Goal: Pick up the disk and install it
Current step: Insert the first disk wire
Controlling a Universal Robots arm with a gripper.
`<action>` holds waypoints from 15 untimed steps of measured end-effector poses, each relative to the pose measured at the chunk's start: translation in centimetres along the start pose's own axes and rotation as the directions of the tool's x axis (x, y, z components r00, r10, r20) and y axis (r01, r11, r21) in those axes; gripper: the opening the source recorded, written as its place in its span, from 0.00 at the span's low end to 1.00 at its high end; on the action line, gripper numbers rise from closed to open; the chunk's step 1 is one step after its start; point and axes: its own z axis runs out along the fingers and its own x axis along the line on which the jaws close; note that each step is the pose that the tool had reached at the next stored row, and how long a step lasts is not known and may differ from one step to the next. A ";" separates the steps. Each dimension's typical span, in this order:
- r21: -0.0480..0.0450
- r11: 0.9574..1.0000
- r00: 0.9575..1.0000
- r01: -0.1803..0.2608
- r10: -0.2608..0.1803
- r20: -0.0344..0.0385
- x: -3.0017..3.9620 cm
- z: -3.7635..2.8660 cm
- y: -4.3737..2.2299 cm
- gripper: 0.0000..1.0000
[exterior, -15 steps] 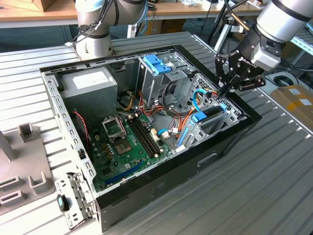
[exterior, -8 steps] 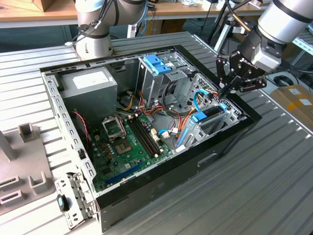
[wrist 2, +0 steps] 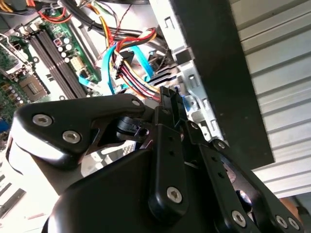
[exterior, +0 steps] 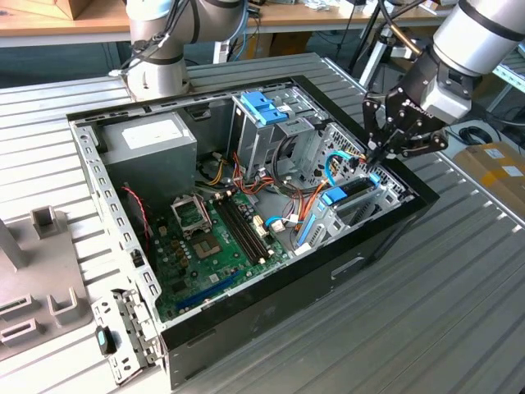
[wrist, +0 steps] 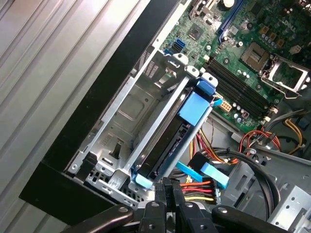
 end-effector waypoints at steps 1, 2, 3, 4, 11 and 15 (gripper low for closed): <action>0.000 1.000 1.000 0.000 0.000 0.000 -0.21 0.01 0.35 0.17; 0.000 1.000 1.000 0.000 0.000 0.000 -0.39 0.03 0.67 0.17; 0.000 1.000 1.000 0.000 0.000 0.000 -0.43 0.05 0.84 0.17; 0.000 1.000 1.000 -0.001 0.001 0.000 -0.41 0.06 0.91 0.17; 0.002 1.000 1.000 -0.014 0.014 0.000 -0.03 0.25 1.45 0.17; 0.008 0.997 0.997 -0.072 0.072 -0.002 0.02 0.40 1.47 0.17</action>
